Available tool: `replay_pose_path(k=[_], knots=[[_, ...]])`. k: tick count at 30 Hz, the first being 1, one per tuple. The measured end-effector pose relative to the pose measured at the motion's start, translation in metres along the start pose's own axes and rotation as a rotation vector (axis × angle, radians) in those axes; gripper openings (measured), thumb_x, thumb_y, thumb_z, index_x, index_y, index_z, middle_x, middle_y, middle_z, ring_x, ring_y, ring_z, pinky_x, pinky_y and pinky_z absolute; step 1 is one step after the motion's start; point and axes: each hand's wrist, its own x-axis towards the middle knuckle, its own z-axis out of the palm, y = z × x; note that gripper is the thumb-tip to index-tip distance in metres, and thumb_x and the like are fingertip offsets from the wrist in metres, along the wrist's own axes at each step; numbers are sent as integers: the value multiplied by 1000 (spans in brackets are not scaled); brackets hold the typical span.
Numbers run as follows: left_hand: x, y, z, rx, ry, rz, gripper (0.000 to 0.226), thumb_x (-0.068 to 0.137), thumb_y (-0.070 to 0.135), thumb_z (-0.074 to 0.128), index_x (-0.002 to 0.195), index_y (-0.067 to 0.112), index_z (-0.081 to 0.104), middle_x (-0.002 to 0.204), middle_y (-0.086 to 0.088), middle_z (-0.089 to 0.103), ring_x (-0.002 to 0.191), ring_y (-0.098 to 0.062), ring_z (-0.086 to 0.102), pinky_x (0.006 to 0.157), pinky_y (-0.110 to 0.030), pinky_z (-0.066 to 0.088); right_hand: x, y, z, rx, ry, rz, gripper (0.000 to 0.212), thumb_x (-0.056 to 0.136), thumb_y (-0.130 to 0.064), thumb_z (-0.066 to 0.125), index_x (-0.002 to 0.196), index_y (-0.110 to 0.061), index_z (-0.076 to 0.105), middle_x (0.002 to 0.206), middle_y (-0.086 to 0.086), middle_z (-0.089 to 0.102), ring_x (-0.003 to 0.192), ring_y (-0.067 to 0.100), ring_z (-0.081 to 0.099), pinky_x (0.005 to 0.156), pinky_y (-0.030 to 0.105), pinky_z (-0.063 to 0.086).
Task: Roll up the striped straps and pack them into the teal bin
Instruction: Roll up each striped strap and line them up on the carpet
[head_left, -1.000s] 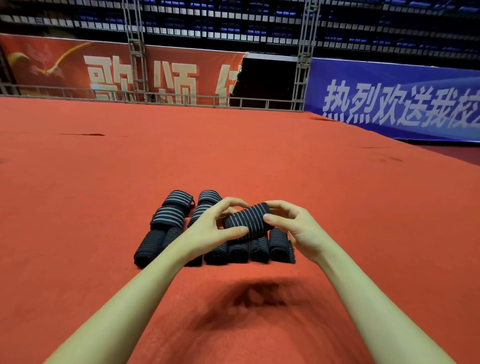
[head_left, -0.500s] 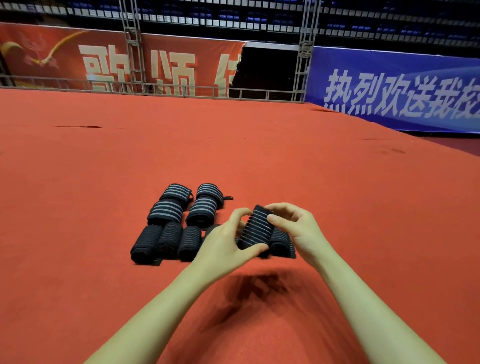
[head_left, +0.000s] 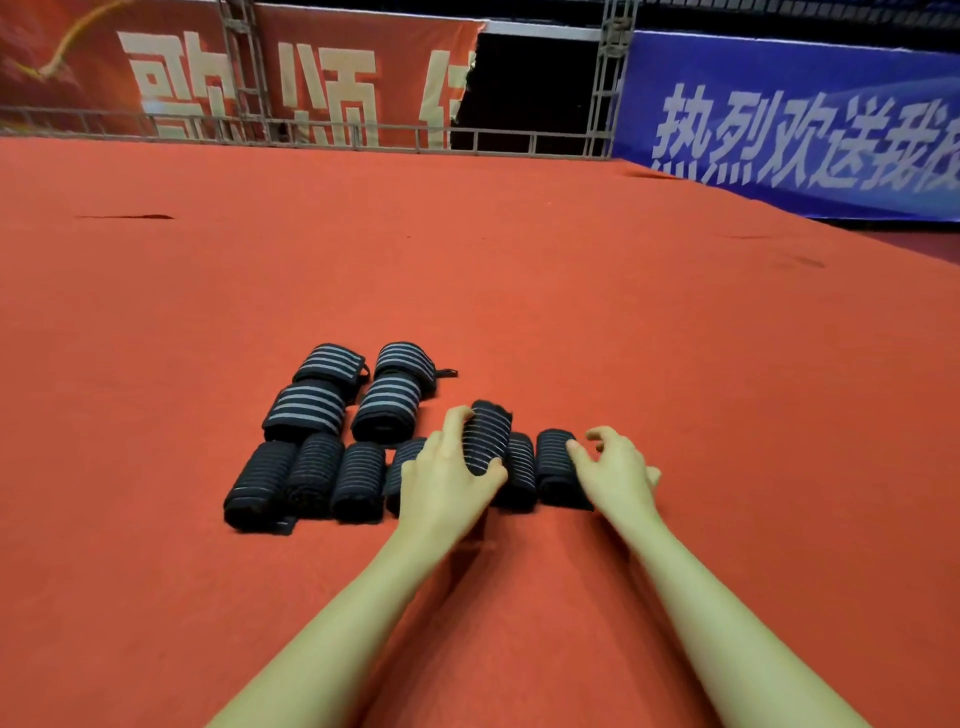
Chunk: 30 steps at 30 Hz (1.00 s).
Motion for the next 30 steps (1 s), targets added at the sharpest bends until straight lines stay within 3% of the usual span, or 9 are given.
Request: replay_pose_path(k=[2, 4, 8, 11, 14, 19, 24, 30], knots=[[4, -2, 6, 47, 14, -24, 56, 80, 39, 62, 130, 30, 38, 113, -1, 63, 106, -24, 58, 94, -43, 42, 3, -3, 10, -124, -25, 40, 61, 90, -59, 48, 131, -14, 47, 131, 12, 53, 126, 33, 45, 102, 45, 27], [7, -5, 11, 64, 19, -32, 56, 81, 40, 60, 130, 29, 38, 114, -1, 63, 108, -23, 57, 95, -42, 40, 8, -5, 21, -180, -40, 65, 67, 87, -65, 46, 128, -12, 49, 130, 12, 54, 126, 34, 43, 102, 45, 27], [15, -10, 16, 79, 16, -48, 54, 82, 40, 59, 130, 28, 38, 113, 1, 63, 109, -22, 56, 95, -40, 36, 13, -3, 34, -175, -53, 78, 60, 85, -68, 45, 110, -16, 59, 120, 8, 58, 120, 31, 45, 97, 44, 28], [16, -13, 15, 93, 21, -53, 53, 82, 40, 59, 130, 27, 39, 112, -1, 63, 108, -23, 56, 94, -40, 37, 10, -4, 36, -34, -47, 26, 44, 85, -59, 53, 105, -20, 58, 110, 2, 64, 115, 28, 52, 89, 40, 27], [11, -11, 16, 107, 9, -39, 55, 84, 40, 59, 133, 26, 39, 113, -3, 62, 109, -24, 56, 94, -40, 36, 0, -5, 32, 111, -5, -10, 36, 86, -44, 61, 114, -22, 53, 104, -5, 67, 112, 22, 55, 83, 34, 22], [1, -10, 9, 145, 38, 36, 59, 84, 39, 59, 137, 25, 38, 112, -4, 60, 108, -25, 55, 92, -42, 37, -22, -4, 24, 184, 118, -134, 43, 86, -36, 64, 125, -23, 50, 109, -6, 68, 112, 19, 57, 84, 30, 22], [-17, 1, 6, 189, 51, 145, 59, 84, 38, 60, 138, 24, 42, 103, -7, 61, 99, -29, 58, 86, -42, 37, -51, 12, 3, 57, 177, -323, 55, 90, -36, 59, 141, -30, 38, 113, -6, 66, 109, 15, 58, 85, 29, 23], [-39, 6, 18, 169, 32, 173, 57, 81, 41, 57, 134, 25, 45, 100, -5, 62, 97, -27, 60, 83, -41, 38, -78, 39, -6, -21, 166, -382, 52, 91, -43, 51, 142, -34, 42, 129, -2, 52, 115, 14, 52, 86, 28, 24]])
